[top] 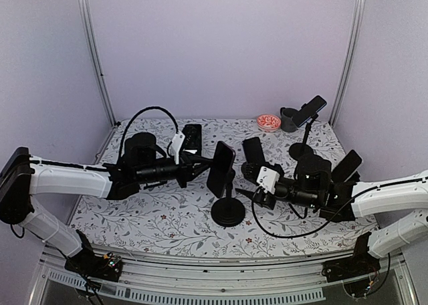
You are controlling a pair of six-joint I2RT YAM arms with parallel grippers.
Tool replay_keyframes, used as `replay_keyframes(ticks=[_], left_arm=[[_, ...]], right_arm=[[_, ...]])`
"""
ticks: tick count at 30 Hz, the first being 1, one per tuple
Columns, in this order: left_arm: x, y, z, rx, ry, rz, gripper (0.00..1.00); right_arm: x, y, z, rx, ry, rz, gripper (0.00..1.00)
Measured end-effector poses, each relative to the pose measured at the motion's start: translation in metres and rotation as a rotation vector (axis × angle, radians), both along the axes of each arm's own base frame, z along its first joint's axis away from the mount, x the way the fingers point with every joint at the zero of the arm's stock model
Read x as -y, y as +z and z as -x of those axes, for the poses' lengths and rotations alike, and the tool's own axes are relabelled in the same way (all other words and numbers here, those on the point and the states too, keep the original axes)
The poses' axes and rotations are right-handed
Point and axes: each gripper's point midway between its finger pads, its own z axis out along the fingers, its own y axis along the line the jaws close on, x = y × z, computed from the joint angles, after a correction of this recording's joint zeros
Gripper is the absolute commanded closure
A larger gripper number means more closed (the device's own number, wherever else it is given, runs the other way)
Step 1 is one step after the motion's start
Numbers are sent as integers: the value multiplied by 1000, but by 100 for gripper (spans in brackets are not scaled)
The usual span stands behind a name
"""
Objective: Remove the phone from the phone stand
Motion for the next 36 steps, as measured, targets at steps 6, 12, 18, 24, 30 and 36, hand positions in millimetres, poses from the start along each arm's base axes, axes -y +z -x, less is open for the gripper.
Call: replay_keyframes(ticks=[6,12,18,24,30,36], left_arm=[[0,1,-2,-5,10,-5,100],[-1,1,-4,-20,25,-9,100],[-3,2,-8,-29,54,-7,100],[-5,2,-14,-33,89,-18,100],[-8,2,-20,-37,126,-32,100],[-10,0,-23,-29,149,-51,100]], right_arm=[[-15,4,-8,127,-52,40,42],[-23,4,-13,213,-102,77,47],[-27,4,-16,283,-152,111,53],[-32,5,-19,349,-196,141,54],[-34,4,-25,379,-230,172,58],[-34,0,-31,402,-259,214,60]])
